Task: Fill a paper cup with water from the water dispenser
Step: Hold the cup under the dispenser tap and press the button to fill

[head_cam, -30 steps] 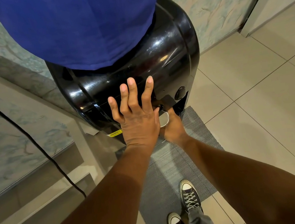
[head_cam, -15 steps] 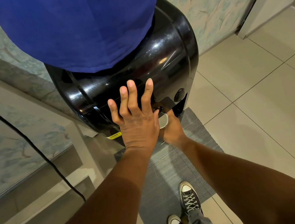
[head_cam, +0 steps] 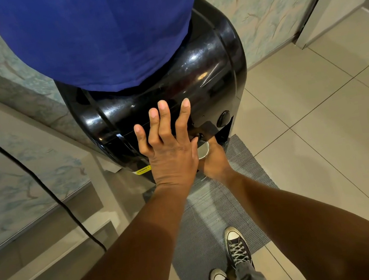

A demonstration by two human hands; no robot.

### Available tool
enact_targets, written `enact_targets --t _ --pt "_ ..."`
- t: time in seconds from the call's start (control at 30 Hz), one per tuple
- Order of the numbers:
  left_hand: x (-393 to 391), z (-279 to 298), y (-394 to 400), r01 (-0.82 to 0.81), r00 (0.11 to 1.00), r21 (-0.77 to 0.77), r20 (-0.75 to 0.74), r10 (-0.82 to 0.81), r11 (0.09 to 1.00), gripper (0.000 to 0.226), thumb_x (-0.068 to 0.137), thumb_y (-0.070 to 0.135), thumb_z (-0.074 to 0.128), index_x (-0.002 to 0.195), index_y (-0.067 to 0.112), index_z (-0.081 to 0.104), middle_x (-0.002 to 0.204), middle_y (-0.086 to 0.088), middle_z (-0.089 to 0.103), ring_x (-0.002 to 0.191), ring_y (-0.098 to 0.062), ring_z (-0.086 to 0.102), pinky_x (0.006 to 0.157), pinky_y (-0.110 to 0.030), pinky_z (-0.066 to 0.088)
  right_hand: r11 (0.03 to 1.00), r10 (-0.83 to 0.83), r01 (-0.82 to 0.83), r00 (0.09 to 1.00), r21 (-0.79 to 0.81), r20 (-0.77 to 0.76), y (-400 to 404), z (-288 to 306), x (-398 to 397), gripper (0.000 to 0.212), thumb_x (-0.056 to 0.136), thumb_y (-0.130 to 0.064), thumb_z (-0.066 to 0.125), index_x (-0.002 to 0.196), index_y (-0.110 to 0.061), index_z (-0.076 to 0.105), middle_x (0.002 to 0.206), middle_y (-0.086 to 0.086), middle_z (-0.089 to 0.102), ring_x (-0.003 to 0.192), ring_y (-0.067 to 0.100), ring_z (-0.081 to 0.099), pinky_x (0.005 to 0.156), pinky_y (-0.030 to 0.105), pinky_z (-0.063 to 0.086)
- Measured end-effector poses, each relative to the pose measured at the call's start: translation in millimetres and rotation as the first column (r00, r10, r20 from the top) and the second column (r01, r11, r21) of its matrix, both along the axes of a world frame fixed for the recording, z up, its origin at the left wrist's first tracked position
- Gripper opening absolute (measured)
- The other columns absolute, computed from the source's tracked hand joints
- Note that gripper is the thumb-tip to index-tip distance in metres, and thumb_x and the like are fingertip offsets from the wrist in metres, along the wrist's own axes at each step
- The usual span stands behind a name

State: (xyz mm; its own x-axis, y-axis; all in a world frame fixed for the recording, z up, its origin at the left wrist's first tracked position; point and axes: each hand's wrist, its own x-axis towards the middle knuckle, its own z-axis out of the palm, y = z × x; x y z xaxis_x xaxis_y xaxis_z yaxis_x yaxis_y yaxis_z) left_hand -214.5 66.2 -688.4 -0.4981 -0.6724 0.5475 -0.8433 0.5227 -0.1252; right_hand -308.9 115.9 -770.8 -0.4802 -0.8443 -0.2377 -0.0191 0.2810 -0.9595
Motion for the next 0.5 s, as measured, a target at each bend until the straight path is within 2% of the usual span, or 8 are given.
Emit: enact_targets --t 0.03,0.1,0.13,0.23,0.37,0.4,0.5 --pt "0.2 0.1 0.1 0.000 1.000 0.000 0.001 0.000 1.000 0.104 0.077 0.055 0.072 0.152 0.029 0.005 0.149 -0.012 0.006 0.140 -0.024 -0.008 0.116 -0.050 -0.006 0.999 -0.004 0.005 1.000 -0.033 0.024 -0.5 -2.7 -0.9 0.060 0.077 0.003 0.074 0.125 -0.018 0.046 0.105 -0.007 0.062 0.091 -0.003 0.066 0.075 0.023 0.055" --pt "0.3 0.3 0.0 0.002 1.000 -0.005 0.003 -0.001 1.000 0.104 0.077 0.055 0.072 0.152 0.029 0.005 0.149 -0.012 0.006 0.140 -0.023 -0.008 0.116 -0.050 -0.006 0.999 -0.004 0.008 0.997 -0.044 0.082 -2.4 -5.2 -1.5 0.063 0.076 0.010 0.073 0.128 -0.010 0.043 0.104 -0.009 0.061 0.087 -0.011 0.065 0.071 0.013 0.051" --pt "0.4 0.2 -0.3 0.003 1.000 -0.009 0.003 -0.003 1.000 0.105 0.077 0.055 0.072 0.152 0.029 0.004 0.149 -0.012 0.006 0.140 -0.023 -0.008 0.116 -0.050 -0.006 0.999 -0.019 0.024 0.995 -0.048 0.098 -3.3 -6.7 -1.0 0.064 0.075 0.007 0.076 0.128 -0.011 0.043 0.105 -0.008 0.061 0.089 -0.010 0.064 0.073 0.013 0.050" --pt "0.5 -0.4 -0.8 0.002 1.000 -0.017 0.004 -0.002 1.000 0.108 0.077 0.056 0.071 0.154 0.030 -0.001 0.149 -0.013 0.006 0.140 -0.024 -0.008 0.116 -0.050 -0.005 0.999 -0.022 0.022 1.000 -0.023 -0.005 -4.1 -9.3 1.1 0.063 0.077 -0.001 0.076 0.131 -0.008 0.044 0.110 -0.001 0.064 0.101 0.003 0.065 0.078 0.015 0.048" --pt "0.5 -1.2 -0.9 0.002 1.000 -0.023 0.010 -0.001 1.000 0.114 0.077 0.056 0.071 0.155 0.030 -0.008 0.149 -0.013 0.007 0.140 -0.025 -0.008 0.115 -0.051 -0.003 0.998 -0.007 0.004 0.999 -0.056 -0.047 -5.0 -13.8 0.5 0.077 0.072 -0.007 0.083 0.136 -0.011 0.040 0.106 -0.016 0.061 0.093 -0.015 0.060 0.075 0.005 0.045" --pt "0.4 -1.2 -0.7 0.000 1.000 -0.023 0.014 0.000 1.000 0.115 0.077 0.056 0.071 0.155 0.030 -0.010 0.149 -0.013 0.007 0.140 -0.025 -0.008 0.115 -0.051 -0.002 0.998 0.004 -0.005 1.000 -0.064 -0.021 -5.0 -14.5 0.4 0.079 0.071 -0.010 0.084 0.136 -0.012 0.040 0.108 -0.015 0.062 0.095 -0.012 0.061 0.077 0.007 0.047" --pt "0.3 -0.5 -0.9 0.002 1.000 -0.022 0.004 -0.002 1.000 0.108 0.076 0.055 0.073 0.153 0.030 0.001 0.148 -0.012 0.007 0.140 -0.025 -0.008 0.115 -0.050 -0.002 0.997 -0.008 0.009 1.000 -0.081 0.014 -6.1 -18.4 1.5 0.086 0.064 -0.030 0.084 0.137 -0.017 0.041 0.116 -0.005 0.066 0.105 0.011 0.066 0.088 0.031 0.054"
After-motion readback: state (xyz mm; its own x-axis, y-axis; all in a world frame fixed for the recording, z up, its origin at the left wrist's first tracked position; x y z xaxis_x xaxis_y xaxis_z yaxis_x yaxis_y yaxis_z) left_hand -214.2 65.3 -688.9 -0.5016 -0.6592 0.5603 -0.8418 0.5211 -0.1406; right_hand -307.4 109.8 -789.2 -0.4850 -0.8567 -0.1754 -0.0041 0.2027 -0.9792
